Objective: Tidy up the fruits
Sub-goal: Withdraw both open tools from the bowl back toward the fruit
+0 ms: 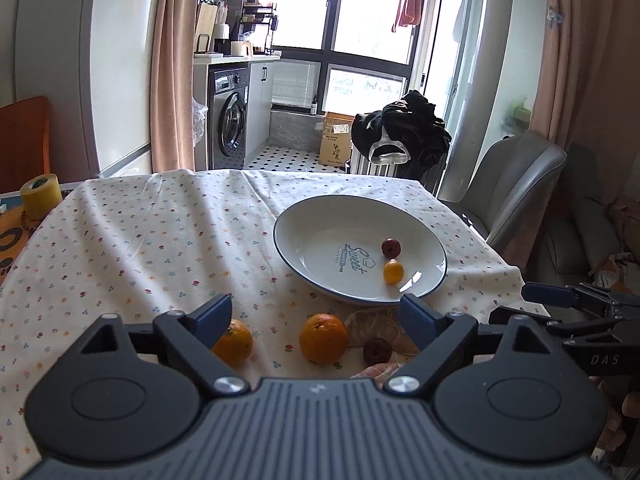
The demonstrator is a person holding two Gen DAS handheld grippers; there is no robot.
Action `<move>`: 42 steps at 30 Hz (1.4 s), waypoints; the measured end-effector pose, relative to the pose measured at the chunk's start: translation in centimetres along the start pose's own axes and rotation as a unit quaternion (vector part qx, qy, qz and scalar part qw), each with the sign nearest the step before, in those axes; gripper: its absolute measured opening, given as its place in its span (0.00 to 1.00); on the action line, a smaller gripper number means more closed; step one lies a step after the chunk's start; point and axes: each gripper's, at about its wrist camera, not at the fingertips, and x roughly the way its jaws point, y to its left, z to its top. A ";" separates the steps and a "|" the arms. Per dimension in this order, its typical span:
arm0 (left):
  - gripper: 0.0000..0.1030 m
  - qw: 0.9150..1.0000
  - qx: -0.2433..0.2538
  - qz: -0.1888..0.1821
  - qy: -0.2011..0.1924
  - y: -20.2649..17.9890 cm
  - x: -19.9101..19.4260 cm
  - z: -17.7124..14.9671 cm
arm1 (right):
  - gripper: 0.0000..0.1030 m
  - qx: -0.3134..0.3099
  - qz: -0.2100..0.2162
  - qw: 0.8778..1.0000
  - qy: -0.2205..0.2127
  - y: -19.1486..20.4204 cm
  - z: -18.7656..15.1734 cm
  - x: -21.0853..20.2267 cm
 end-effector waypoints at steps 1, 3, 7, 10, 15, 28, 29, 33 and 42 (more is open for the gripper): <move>0.88 1.000 -0.002 -0.002 -0.001 0.0 -0.3 -0.1 | 0.85 0.001 0.001 1.000 0.002 -0.1 0.0 -0.1; 0.90 1.000 -0.008 -0.004 0.002 0.0 -0.8 -0.4 | 0.85 0.004 -0.001 1.000 0.006 -0.2 -0.1 -0.4; 0.90 1.000 -0.002 0.008 0.003 -0.4 -1.7 -1.0 | 0.88 0.010 0.004 1.000 -0.003 -0.5 -0.3 -1.3; 0.91 1.000 -0.003 0.008 0.000 -0.6 -2.6 -1.7 | 0.89 0.013 0.000 1.000 0.001 -0.6 -0.6 -1.5; 0.91 1.000 0.001 0.000 0.001 -1.4 -3.8 -2.7 | 0.89 0.010 0.003 1.000 -0.002 -0.4 -1.0 -2.1; 0.91 1.000 -0.003 0.028 0.014 -2.3 -4.2 -5.5 | 0.97 0.001 0.043 0.999 -0.011 -0.4 -1.9 -3.3; 0.91 0.999 -0.006 0.028 0.014 -2.3 -4.3 -5.6 | 0.98 -0.001 0.043 0.999 -0.011 -0.5 -1.8 -3.4; 0.91 0.999 -0.016 0.026 0.017 -1.8 -4.6 -6.2 | 1.00 0.003 0.033 0.999 -0.008 -1.2 -1.8 -3.7; 0.91 0.999 -0.041 0.020 0.012 -1.4 -4.2 -6.8 | 1.00 -0.016 0.029 0.999 -0.006 -2.2 -2.1 -3.9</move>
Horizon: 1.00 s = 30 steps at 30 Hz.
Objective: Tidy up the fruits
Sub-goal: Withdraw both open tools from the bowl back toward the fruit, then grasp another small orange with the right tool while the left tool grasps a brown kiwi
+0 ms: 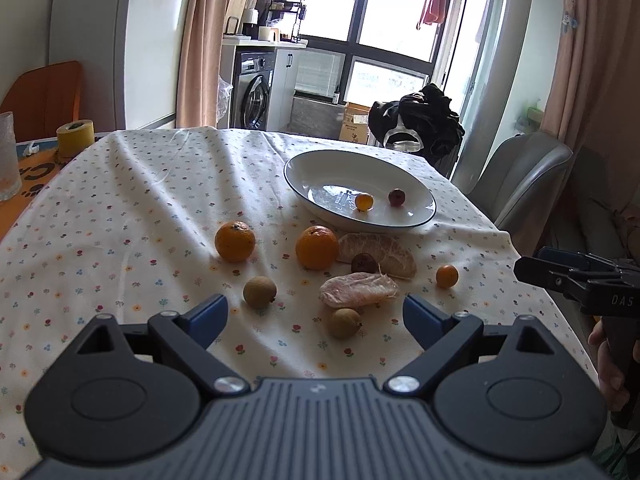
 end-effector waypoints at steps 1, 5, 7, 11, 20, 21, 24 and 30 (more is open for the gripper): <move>0.90 1.000 0.001 -0.001 0.002 -0.1 0.2 -0.1 | 1.00 0.000 -0.002 1.000 0.003 -0.2 0.0 0.0; 0.89 1.000 0.000 -0.008 0.013 -0.4 1.0 -0.4 | 1.00 0.002 -0.002 1.000 0.009 -0.8 -0.2 0.2; 0.87 1.000 -0.001 -0.013 0.014 -0.6 1.4 -0.6 | 0.99 0.000 -0.003 1.000 0.015 -0.8 -0.5 0.4; 0.75 0.999 -0.008 -0.026 0.040 -0.8 3.1 -0.9 | 0.91 0.000 0.000 1.000 0.028 -1.1 -1.1 1.2; 0.48 0.996 -0.030 -0.035 0.077 -0.4 5.7 -0.8 | 0.76 0.002 0.006 0.998 0.059 -1.5 -1.2 3.4; 0.45 0.995 -0.033 -0.039 0.082 -0.4 6.0 -0.8 | 0.76 0.000 0.008 0.998 0.061 -1.4 -1.2 3.7; 0.39 0.995 -0.036 -0.034 0.090 -0.3 6.6 -0.5 | 0.73 0.003 0.022 0.997 0.069 -1.4 -1.1 4.6; 0.25 0.993 -0.034 -0.045 0.099 -0.2 7.1 -0.1 | 0.67 0.001 0.025 0.997 0.080 -1.4 -0.9 5.8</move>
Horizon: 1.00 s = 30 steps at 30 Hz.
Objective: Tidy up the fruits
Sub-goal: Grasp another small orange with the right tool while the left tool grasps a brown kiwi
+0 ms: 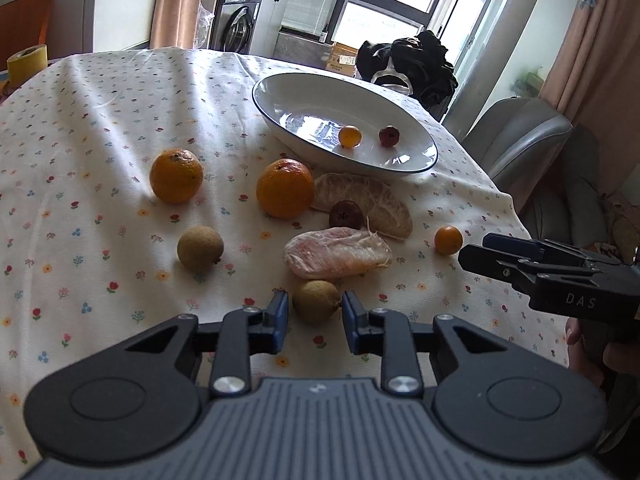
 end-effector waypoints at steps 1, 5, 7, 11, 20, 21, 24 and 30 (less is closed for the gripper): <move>0.25 1.000 0.002 0.001 0.000 0.0 0.0 0.0 | 0.66 0.001 0.002 1.000 0.001 -0.1 0.1 0.2; 0.24 1.000 0.001 0.000 -0.003 -0.1 -0.1 -0.1 | 0.62 0.001 0.002 1.000 0.008 0.0 0.2 1.2; 0.24 1.000 -0.002 -0.003 -0.004 0.1 -0.3 -0.2 | 0.58 0.000 0.002 1.000 0.012 0.0 0.1 1.6; 0.24 1.000 -0.004 -0.003 -0.015 0.2 -1.0 -0.1 | 0.53 -0.006 0.002 1.000 0.012 0.1 0.0 2.3; 0.24 0.999 -0.004 0.000 -0.045 0.3 -3.2 0.1 | 0.22 -0.005 0.003 1.000 0.008 0.3 -0.1 1.8; 0.24 0.999 -0.004 0.000 -0.049 0.3 -3.4 0.2 | 0.22 -0.005 0.002 1.000 0.006 0.3 -0.1 1.6; 0.24 0.998 -0.004 -0.001 -0.056 0.4 -4.0 0.4 | 0.21 0.000 0.003 1.000 -0.003 0.4 0.2 0.7; 0.24 0.997 -0.004 -0.001 -0.075 0.4 -5.0 0.6 | 0.21 -0.012 0.003 1.000 -0.020 1.0 0.9 -0.6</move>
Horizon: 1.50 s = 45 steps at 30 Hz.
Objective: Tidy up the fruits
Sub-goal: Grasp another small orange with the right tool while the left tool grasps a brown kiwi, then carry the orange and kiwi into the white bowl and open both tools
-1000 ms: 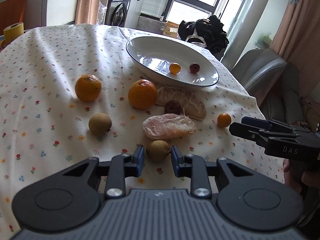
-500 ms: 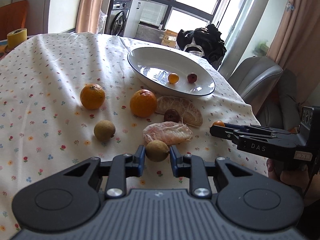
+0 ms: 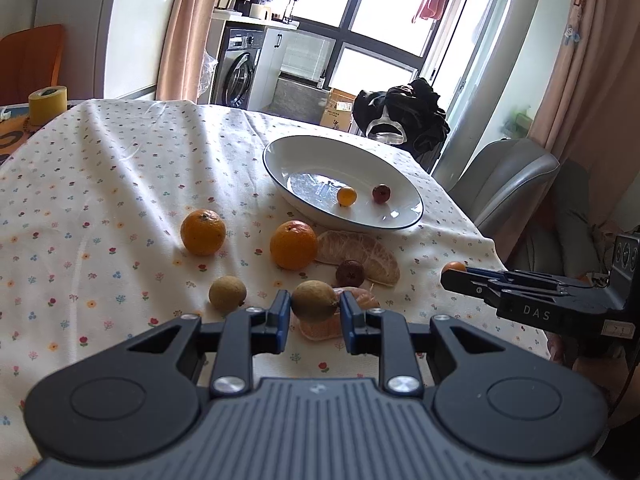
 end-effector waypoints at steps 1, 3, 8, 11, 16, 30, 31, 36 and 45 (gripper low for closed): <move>0.24 1.000 0.000 0.001 -0.004 0.0 -0.1 0.1 | 0.21 -0.003 0.000 1.000 -0.005 0.1 0.2 -0.2; 0.24 1.000 0.000 0.001 -0.010 0.0 -0.3 0.2 | 0.21 -0.004 0.000 1.000 -0.013 0.2 0.5 -0.4; 0.24 1.000 0.004 0.000 -0.019 -0.2 -0.7 0.7 | 0.21 -0.006 0.003 1.000 -0.025 0.5 1.0 -1.0; 0.24 1.000 0.005 -0.001 -0.024 -0.3 -0.8 1.0 | 0.21 -0.009 0.003 0.999 -0.032 0.6 1.3 -1.2; 0.24 1.000 0.008 -0.004 -0.025 -0.5 -0.3 1.7 | 0.22 -0.003 0.002 0.999 -0.038 0.1 1.8 -1.2; 0.24 0.999 0.019 -0.018 -0.025 -1.1 1.9 4.2 | 0.22 0.000 -0.002 0.999 -0.045 -0.3 3.4 -0.7; 0.24 0.999 0.020 -0.018 -0.025 -1.2 2.1 4.3 | 0.22 0.000 -0.003 0.999 -0.045 -0.4 3.5 -0.6; 0.24 0.999 0.024 -0.020 -0.026 -1.2 2.9 5.3 | 0.22 0.000 -0.006 0.999 -0.045 -0.7 4.2 -0.1; 0.24 0.999 0.036 -0.022 -0.020 -1.6 5.1 7.3 | 0.22 0.002 -0.006 0.999 -0.045 -1.1 5.3 1.3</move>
